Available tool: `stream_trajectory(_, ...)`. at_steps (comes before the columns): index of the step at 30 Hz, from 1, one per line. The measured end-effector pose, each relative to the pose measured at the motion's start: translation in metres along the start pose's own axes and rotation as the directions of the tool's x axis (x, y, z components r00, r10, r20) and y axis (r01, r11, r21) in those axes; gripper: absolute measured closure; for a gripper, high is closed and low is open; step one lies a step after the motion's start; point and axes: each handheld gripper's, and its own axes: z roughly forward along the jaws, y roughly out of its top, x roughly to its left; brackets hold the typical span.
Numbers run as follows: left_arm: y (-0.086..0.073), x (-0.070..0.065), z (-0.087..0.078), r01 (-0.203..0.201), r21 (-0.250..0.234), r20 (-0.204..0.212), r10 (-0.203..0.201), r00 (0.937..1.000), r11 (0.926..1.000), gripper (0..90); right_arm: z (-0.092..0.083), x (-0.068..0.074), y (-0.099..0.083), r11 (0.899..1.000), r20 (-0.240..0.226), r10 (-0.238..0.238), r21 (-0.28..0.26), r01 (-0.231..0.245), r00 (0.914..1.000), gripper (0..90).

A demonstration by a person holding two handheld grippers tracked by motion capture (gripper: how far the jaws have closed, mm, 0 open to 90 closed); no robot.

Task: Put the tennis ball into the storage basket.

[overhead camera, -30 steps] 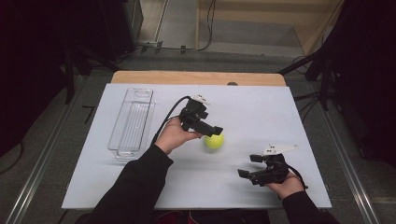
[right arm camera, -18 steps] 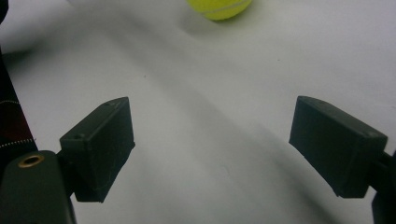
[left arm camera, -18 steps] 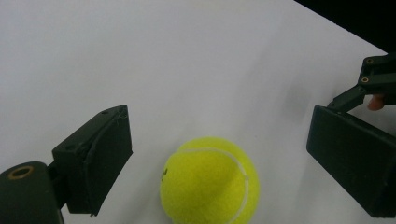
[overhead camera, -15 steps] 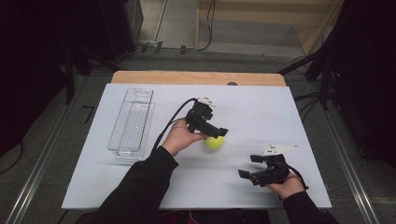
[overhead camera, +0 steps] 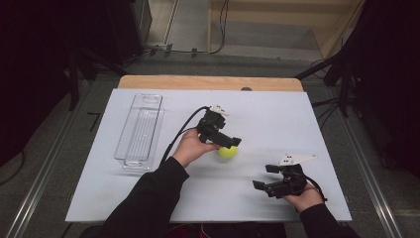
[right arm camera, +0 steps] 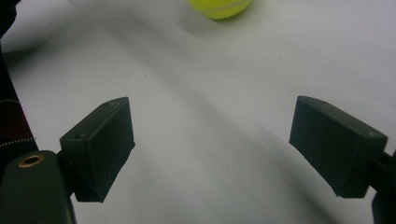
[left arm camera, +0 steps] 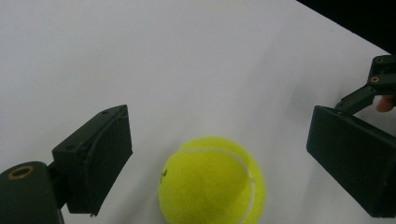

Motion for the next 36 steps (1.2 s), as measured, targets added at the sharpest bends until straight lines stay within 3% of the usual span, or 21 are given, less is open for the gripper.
stream_trajectory(18, -0.01, -0.001, 0.013, -0.009, 0.013, 0.007, 0.009, 0.9999, 0.9999, 7.0, 0.0, 0.0, 0.0, 1.0, 0.0, 0.001, -0.002, -0.001, 1.0, 12.0)
stream_trajectory(22, -0.014, -0.002, 0.014, -0.014, -0.004, -0.009, 0.014, 0.9999, 0.9999, 15.0, 0.0, 0.0, 0.0, 1.0, -0.001, 0.0, 0.002, 0.0, 1.0, 12.0)
stream_trajectory(36, -0.025, -0.002, 0.025, -0.012, 0.027, -0.007, 0.012, 0.9999, 0.9996, 14.7, 0.0, 0.0, 0.0, 1.0, 0.0, -0.003, 0.001, 0.003, 1.0, 12.0)
